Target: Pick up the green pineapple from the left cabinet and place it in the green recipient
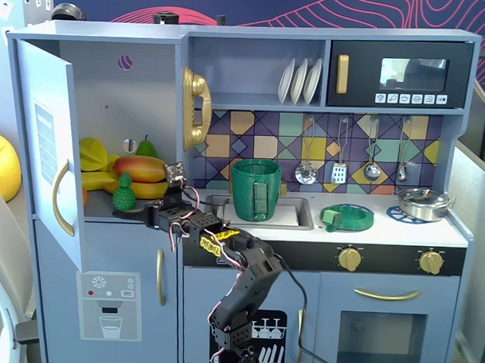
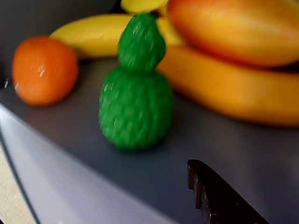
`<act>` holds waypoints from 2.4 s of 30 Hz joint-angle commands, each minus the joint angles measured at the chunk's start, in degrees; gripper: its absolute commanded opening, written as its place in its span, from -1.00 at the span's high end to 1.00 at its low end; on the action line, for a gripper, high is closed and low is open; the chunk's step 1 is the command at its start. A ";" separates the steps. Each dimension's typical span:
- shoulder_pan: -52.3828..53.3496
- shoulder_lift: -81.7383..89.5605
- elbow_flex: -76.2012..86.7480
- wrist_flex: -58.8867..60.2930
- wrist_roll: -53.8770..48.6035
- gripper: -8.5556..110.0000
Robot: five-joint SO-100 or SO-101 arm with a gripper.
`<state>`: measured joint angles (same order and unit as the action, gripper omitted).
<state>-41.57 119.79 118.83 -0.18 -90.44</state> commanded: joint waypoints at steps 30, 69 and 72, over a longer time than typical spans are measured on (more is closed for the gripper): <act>0.18 -31.29 -36.12 -0.44 -2.72 0.34; 35.86 6.15 -30.41 32.17 -6.68 0.86; 37.88 -4.66 -41.92 31.73 -5.54 0.86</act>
<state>-6.86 126.74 92.02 34.37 -97.73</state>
